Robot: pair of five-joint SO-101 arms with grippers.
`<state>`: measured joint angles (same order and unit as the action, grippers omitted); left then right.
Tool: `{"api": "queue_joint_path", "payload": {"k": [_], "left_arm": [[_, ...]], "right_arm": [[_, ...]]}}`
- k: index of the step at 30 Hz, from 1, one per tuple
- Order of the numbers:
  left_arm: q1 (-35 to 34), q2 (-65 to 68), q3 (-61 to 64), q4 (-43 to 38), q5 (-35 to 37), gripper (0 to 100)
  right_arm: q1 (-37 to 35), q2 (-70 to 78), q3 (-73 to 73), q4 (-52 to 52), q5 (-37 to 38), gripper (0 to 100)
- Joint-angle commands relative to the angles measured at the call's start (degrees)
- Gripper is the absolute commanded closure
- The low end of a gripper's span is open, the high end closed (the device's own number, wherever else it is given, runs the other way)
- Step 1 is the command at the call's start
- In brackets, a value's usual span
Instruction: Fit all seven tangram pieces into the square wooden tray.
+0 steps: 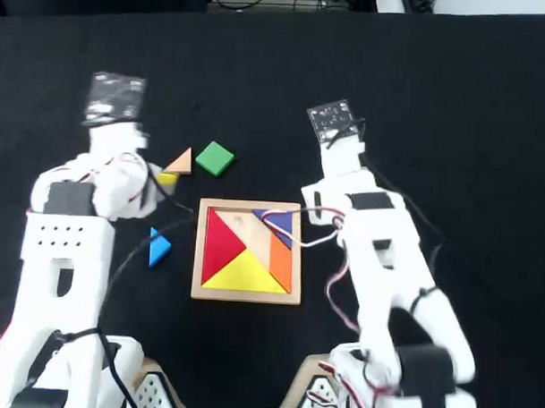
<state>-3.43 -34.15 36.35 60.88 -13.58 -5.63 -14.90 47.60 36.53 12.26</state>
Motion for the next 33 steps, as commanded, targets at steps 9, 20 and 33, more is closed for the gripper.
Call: {"api": "queue_joint_path", "payload": {"k": [9, 20, 33], "left_arm": [[9.63, -0.79, -11.21, 24.53, -47.74, 72], [2.07, -0.62, -12.0, 13.19, -31.56, 72], [-13.14, -0.62, -12.09, -12.48, 18.9, 72]], "right_arm": [[4.31, 11.91, -10.86, -1.41, -1.41, 98.7], [4.04, 12.35, -10.86, -1.49, -1.14, 98.7], [3.96, 12.53, -10.68, -1.93, -1.05, 98.7]]}}
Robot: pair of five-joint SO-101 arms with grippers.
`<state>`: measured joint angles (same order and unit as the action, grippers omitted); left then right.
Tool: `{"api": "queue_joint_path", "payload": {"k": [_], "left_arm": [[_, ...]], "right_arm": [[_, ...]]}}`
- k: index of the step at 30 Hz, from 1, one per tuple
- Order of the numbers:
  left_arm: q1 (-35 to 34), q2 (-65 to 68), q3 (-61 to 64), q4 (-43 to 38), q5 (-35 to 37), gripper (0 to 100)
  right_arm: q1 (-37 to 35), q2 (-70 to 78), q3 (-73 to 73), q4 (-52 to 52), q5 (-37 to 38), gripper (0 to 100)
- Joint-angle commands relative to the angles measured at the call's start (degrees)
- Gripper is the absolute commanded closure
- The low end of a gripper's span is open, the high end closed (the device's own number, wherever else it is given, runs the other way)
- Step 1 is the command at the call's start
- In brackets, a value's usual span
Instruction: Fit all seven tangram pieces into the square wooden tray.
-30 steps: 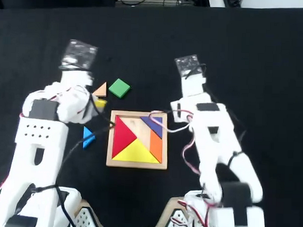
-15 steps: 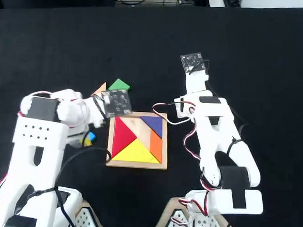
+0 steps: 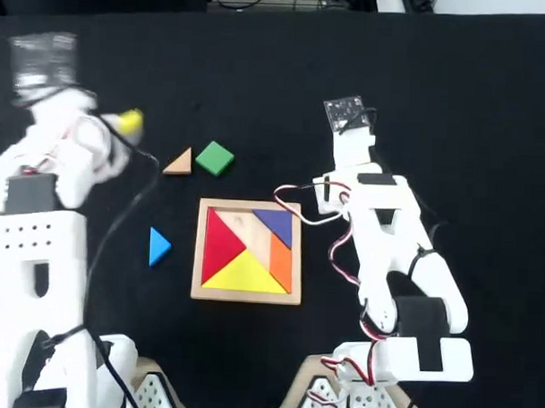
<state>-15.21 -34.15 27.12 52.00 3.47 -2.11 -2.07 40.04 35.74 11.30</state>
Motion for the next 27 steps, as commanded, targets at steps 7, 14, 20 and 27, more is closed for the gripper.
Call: {"api": "queue_joint_path", "payload": {"k": [7, 14, 20, 27], "left_arm": [[8.22, 3.34, -2.33, 6.95, -31.21, 72], [10.15, 16.79, -4.62, 12.22, -57.76, 72], [8.84, 26.99, -15.16, 12.04, -63.65, 72], [9.8, 43.78, -30.64, 12.04, -48.97, 72]], "right_arm": [[-5.01, -0.48, -1.54, -0.7, 7.47, 98.7], [-7.38, -3.56, 0.92, 0.09, 10.29, 84.8], [-9.41, -8.57, 6.73, -2.81, 18.9, 77.7], [-5.27, -23.69, 14.11, -9.67, 8.0, 77.7]]}}
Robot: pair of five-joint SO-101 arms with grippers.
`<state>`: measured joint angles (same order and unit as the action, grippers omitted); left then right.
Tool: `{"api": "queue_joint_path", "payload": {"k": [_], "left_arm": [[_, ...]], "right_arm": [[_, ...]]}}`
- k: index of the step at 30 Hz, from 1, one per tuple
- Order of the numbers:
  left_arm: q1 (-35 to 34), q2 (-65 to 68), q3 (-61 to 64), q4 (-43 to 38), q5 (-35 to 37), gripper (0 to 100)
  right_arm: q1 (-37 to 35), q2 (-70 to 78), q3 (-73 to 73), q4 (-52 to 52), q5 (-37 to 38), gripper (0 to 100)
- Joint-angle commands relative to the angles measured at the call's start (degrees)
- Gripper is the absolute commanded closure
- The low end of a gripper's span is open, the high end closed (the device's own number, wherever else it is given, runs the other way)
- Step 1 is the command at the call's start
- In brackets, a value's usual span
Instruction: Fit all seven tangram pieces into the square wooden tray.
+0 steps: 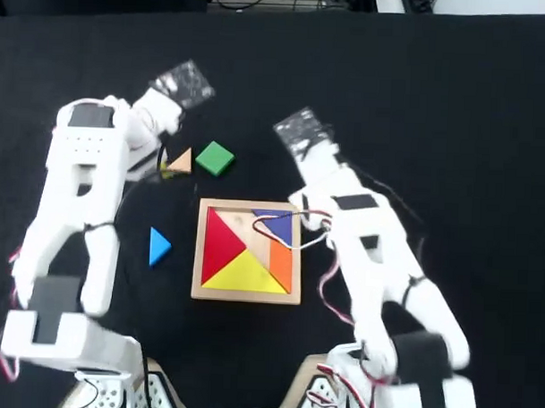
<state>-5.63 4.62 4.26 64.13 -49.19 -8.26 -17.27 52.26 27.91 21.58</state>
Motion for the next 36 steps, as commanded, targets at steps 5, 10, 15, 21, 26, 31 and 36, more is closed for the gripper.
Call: {"api": "queue_joint_path", "payload": {"k": [5, 10, 15, 21, 26, 31, 36], "left_arm": [[0.31, 17.41, -17.19, 0.44, 5.1, 72], [1.19, 25.05, -26.15, 6.33, 5.01, 67], [1.71, 30.86, -34.86, 12.22, 5.1, 65], [1.89, 35.6, -44.26, 15.38, 8.62, 65], [1.89, 41.85, -49.1, 15.91, 8.53, 65], [2.77, 45.45, -50.15, 15.91, 8.7, 65], [3.38, 46.15, -50.33, 15.91, 8.79, 65]], "right_arm": [[-5.71, -24.57, 11.65, -1.76, 1.05, 78.0], [-7.82, -32.13, 8.66, 6.15, 1.58, 78.0], [-7.91, -26.42, -1.27, 14.51, -3.69, 78.0], [-7.91, -7.96, -16.22, 23.12, -5.98, 78.0], [-7.91, 2.86, -22.64, 25.32, -5.8, 78.0], [-7.74, 3.56, -22.02, 24.0, -5.89, 78.0], [-7.65, 3.56, -20.7, 23.21, -5.71, 78.0]]}}
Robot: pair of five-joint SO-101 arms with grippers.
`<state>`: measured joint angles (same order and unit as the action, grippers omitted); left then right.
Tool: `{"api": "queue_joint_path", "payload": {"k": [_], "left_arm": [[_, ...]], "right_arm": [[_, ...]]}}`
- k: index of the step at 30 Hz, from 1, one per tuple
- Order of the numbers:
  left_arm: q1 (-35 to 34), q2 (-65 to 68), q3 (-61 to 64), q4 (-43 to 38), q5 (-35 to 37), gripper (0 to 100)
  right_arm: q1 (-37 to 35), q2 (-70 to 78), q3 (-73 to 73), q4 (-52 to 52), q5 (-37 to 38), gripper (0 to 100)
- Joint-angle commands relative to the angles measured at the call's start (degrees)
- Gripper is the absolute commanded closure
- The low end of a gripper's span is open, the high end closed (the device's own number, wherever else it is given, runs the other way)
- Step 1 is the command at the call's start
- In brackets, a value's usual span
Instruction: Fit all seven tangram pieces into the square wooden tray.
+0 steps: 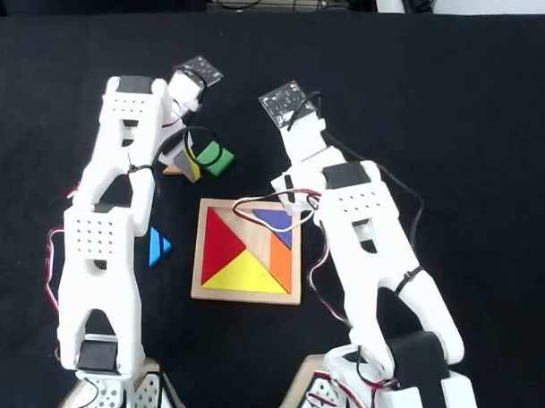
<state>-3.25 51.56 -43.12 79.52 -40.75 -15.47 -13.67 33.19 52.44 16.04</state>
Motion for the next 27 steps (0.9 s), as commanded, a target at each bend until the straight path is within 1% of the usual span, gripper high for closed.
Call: {"api": "queue_joint_path", "payload": {"k": [1, 5, 8, 14, 17, 27], "left_arm": [[1.19, -0.79, -2.59, 0.53, 0.35, 65], [2.86, -0.7, -2.86, 2.99, 0.26, 65], [3.3, -0.62, -2.51, 2.99, 0.35, 65], [3.03, -0.62, -2.33, 3.43, 0.35, 78], [3.03, -0.62, -2.33, 3.52, 0.35, 83], [3.47, -0.53, -2.33, 3.52, 0.35, 84]], "right_arm": [[-0.44, -0.04, -1.54, -1.32, -0.09, 78.0], [-0.44, 0.22, -1.45, -1.32, 0.0, 78.0], [-0.44, 0.31, -1.45, -1.32, 0.0, 78.1], [-0.44, 0.4, -1.45, -1.32, 0.0, 81.3], [-0.53, 0.4, -1.45, -1.32, 0.0, 81.6], [-0.44, 0.4, -1.36, -1.32, 0.0, 81.8]]}}
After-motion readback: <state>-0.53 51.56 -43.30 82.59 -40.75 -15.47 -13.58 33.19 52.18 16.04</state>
